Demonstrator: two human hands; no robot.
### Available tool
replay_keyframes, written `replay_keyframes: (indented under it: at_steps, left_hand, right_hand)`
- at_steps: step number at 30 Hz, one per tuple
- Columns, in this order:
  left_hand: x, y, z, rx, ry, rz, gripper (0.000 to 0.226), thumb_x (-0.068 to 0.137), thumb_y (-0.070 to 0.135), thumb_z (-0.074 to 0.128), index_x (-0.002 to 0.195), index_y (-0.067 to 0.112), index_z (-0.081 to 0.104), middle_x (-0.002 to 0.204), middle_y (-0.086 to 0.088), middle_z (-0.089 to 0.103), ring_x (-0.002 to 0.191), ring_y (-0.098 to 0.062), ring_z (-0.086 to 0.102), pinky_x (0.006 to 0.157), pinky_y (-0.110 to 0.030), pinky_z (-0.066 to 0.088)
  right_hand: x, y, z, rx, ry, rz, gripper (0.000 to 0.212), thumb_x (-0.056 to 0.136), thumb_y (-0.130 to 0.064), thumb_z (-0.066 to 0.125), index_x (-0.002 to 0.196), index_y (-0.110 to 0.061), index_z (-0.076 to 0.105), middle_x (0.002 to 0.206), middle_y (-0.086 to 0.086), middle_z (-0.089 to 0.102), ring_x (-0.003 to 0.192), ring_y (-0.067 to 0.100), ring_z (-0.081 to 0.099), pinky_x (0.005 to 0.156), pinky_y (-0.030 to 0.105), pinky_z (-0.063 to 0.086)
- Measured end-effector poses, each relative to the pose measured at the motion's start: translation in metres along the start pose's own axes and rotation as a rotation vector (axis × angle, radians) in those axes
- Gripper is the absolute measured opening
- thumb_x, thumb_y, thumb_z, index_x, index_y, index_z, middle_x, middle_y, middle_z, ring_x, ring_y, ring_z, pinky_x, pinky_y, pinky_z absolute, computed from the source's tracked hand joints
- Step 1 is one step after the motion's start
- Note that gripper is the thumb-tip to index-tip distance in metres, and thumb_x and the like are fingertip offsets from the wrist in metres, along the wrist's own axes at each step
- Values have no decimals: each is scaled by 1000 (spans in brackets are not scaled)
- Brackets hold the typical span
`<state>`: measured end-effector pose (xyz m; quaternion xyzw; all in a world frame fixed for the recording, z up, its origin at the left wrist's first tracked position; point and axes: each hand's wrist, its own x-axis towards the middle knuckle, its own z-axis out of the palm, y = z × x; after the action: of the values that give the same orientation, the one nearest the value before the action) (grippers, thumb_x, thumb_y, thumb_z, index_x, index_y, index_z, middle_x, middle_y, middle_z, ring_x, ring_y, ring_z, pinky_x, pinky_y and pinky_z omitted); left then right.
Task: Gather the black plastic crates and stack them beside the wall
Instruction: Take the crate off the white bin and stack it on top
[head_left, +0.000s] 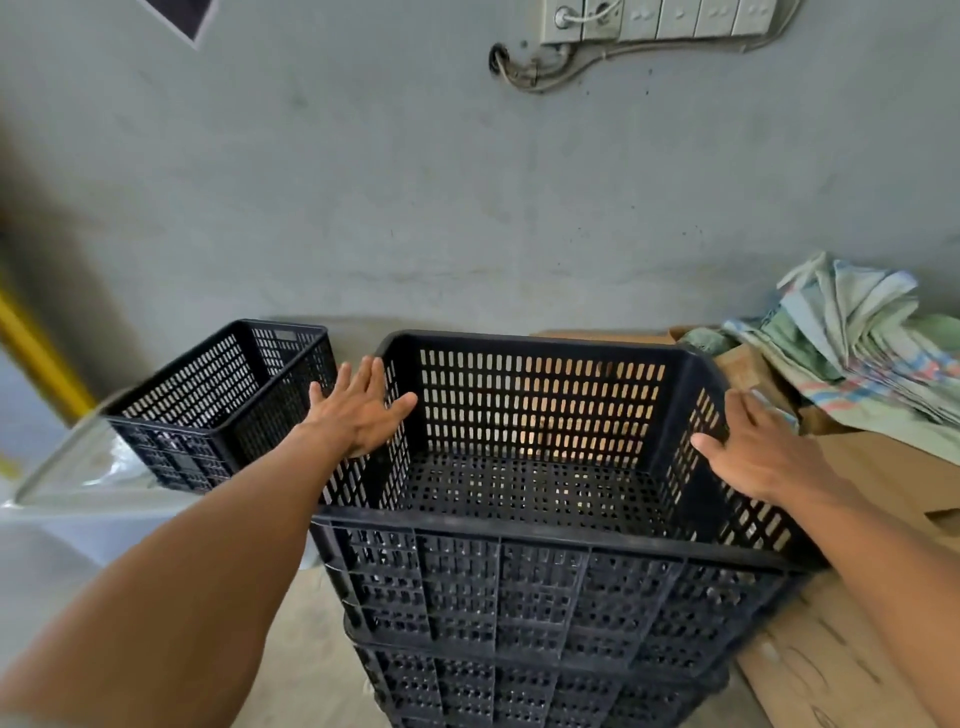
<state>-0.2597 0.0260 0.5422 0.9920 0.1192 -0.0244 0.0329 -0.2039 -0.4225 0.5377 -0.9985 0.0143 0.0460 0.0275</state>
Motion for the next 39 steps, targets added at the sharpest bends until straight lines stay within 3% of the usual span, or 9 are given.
replay_keyframes:
  at_steps: [5, 9, 17, 23, 28, 39]
  left_hand:
    - [-13, 5, -12, -41, 15, -88, 84, 91, 69, 2, 154, 16, -10, 161, -4, -14, 148, -24, -13, 111, -60, -10]
    - [-32, -12, -28, -57, 73, -153, 79, 94, 63, 5, 155, 13, -6, 162, -7, -12, 148, -26, -10, 113, -59, -9]
    - [-61, -139, -54, -95, 79, -418, 78, 97, 60, 10, 156, 12, 1, 163, -5, -7, 149, -26, -7, 112, -60, -9]
    - [-48, -269, -57, -81, 44, -495, 77, 97, 61, 11, 156, 12, 0, 163, -7, -7, 149, -27, -6, 111, -61, -10]
    - [-32, -369, -65, -87, 8, -535, 75, 98, 58, 12, 156, 12, 0, 163, -9, -9, 149, -29, -9, 113, -63, -9]
    - [62, -472, -51, -168, 4, -575, 75, 97, 58, 10, 155, 12, -4, 162, -9, -11, 148, -29, -13, 113, -62, -10]
  right_hand:
    - [-5, -14, -10, -124, -28, 37, 86, 90, -73, 16, 154, -23, -11, 163, -1, -12, 149, 32, 2, 113, 65, 12]
    - [-4, -71, -27, -30, -10, -75, 85, 90, -72, 14, 154, -23, -12, 163, 2, -9, 149, 32, 0, 115, 63, 12]
    - [-22, -286, -57, 36, 56, -422, 79, 94, -67, 12, 156, -20, -4, 164, 4, -3, 149, 31, 4, 116, 60, 13]
    - [-46, -476, -57, 109, 47, -653, 74, 98, -60, 16, 156, -16, 2, 164, 2, 1, 150, 27, 5, 118, 54, 13]
    - [-57, -594, -34, 48, -42, -661, 74, 98, -59, 17, 156, -14, 5, 164, 5, 8, 148, 29, 15, 114, 54, 23]
    - [13, -731, 7, -13, -156, -630, 78, 96, -64, 12, 156, -18, -2, 164, 3, -1, 150, 27, 6, 118, 53, 16]
